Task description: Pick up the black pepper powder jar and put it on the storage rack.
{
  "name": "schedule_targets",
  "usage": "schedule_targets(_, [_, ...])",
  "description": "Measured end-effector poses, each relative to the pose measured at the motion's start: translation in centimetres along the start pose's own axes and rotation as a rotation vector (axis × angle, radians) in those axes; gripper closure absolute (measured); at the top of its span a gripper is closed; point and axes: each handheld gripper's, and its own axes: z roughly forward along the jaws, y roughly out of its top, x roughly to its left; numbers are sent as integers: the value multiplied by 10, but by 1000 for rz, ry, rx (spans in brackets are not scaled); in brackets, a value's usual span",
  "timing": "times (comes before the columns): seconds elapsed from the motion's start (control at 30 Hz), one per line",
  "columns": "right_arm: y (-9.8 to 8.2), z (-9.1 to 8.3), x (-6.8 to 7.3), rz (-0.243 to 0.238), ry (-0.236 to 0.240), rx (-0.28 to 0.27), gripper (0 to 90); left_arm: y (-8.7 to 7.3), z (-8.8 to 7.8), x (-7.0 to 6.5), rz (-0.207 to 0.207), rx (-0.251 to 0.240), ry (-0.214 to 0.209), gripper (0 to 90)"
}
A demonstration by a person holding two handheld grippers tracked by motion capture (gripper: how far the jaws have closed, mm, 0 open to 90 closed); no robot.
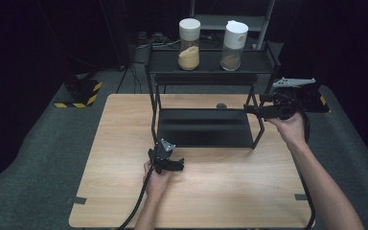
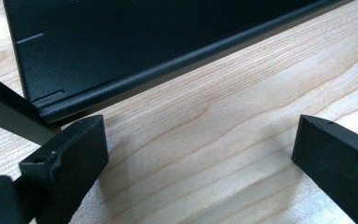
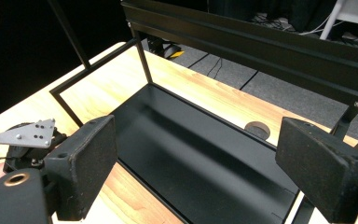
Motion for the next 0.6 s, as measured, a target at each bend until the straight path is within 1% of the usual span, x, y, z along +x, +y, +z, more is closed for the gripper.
schedule_targets(0.13, [-1,0,0,-1,1,2,121,0,0,0,0,0,0,35])
schedule_targets(0.3, [-1,0,4,-15,-7,11,122,0,0,0,0,0,0,35])
schedule_targets(0.6, [-6,4,7,-35,-2,18,122,0,0,0,0,0,0,35])
